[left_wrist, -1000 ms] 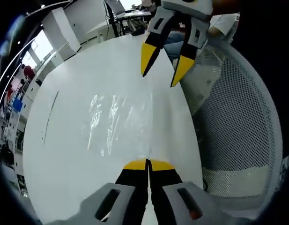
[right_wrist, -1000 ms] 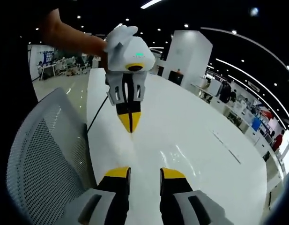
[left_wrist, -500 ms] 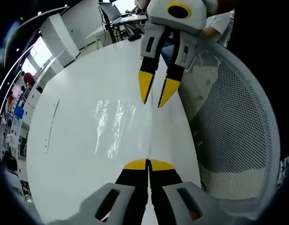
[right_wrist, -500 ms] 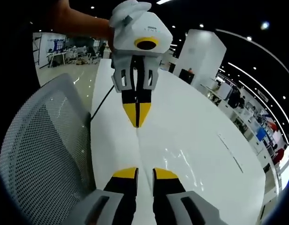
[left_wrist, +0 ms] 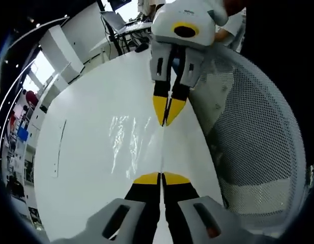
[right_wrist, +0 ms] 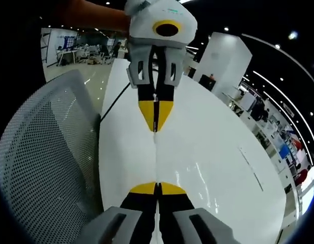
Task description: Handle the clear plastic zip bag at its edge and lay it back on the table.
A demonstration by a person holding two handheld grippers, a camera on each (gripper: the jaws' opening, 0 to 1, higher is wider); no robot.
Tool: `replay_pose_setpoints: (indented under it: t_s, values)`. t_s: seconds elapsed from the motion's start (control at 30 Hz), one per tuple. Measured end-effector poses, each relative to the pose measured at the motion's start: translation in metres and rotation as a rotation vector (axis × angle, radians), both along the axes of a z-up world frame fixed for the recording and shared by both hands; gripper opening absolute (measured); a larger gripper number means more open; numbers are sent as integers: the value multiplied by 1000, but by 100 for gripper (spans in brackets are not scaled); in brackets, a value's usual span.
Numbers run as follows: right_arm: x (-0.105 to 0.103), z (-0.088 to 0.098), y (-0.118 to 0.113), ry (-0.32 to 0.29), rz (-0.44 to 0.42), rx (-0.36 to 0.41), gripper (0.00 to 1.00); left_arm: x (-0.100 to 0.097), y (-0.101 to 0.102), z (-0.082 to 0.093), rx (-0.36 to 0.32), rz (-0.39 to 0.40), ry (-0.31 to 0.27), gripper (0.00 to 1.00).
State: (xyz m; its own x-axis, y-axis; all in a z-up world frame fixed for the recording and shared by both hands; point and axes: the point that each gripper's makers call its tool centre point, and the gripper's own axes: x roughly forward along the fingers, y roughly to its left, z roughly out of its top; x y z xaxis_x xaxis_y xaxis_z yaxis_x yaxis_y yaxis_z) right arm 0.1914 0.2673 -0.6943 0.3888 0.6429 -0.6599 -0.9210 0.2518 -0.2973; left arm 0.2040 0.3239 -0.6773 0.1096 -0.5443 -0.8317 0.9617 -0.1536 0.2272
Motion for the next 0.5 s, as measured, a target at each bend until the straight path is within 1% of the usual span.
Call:
replay_pose_setpoints:
  t_s: [0.03,0.07,0.13,0.17,0.23,0.5]
  values:
    - [1,0,0,-4,3,-3,0,1,0,0,1,-16,-19,1]
    - [1,0,-1,-8,5,-4,0,2,1,-1,2,-24,-33,4]
    - [2,1,0,-7,6,-4,0,2,2,-2,3,-27,-27,13]
    - [2,1,0,-9,7,-5,0,1,2,-3,2,-34,-29,14]
    - [3,3,0,-14,13,-6,0,3,2,-4,5,-49,-55,11]
    - [4,7,2,-31,27,-8,0,10,1,-8,-8,-51,-79,4]
